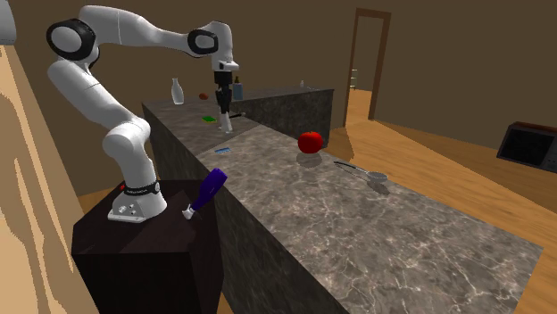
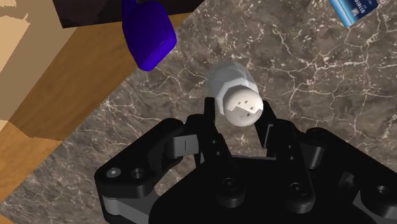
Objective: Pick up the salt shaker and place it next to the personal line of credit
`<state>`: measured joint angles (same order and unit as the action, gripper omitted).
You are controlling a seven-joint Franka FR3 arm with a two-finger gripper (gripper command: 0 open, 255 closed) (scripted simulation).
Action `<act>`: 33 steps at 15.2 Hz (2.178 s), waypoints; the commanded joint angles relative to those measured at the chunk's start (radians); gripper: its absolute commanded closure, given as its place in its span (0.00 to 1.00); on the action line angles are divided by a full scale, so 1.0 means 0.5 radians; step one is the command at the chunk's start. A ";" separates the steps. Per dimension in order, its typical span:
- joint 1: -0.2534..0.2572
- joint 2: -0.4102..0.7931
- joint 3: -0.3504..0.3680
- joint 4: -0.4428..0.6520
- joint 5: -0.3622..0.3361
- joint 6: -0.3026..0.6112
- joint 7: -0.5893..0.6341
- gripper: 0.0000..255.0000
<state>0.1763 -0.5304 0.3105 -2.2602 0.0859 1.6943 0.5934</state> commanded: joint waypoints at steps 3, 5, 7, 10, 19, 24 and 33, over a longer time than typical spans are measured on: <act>0.072 0.009 0.154 0.037 0.084 -0.022 0.199 1.00; 0.104 0.024 0.232 0.067 0.122 -0.031 0.298 1.00; 0.133 0.048 0.312 0.106 0.156 -0.038 0.399 1.00; 0.168 0.103 0.437 0.179 0.198 -0.045 0.554 1.00; 0.220 0.360 0.803 0.435 0.217 -0.018 1.000 1.00; 0.226 0.367 0.826 0.307 0.226 0.116 1.001 1.00; 0.228 0.415 0.881 0.104 0.225 0.363 1.018 1.00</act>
<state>0.2891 -0.3227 0.7491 -2.1943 0.1968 1.8614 1.1032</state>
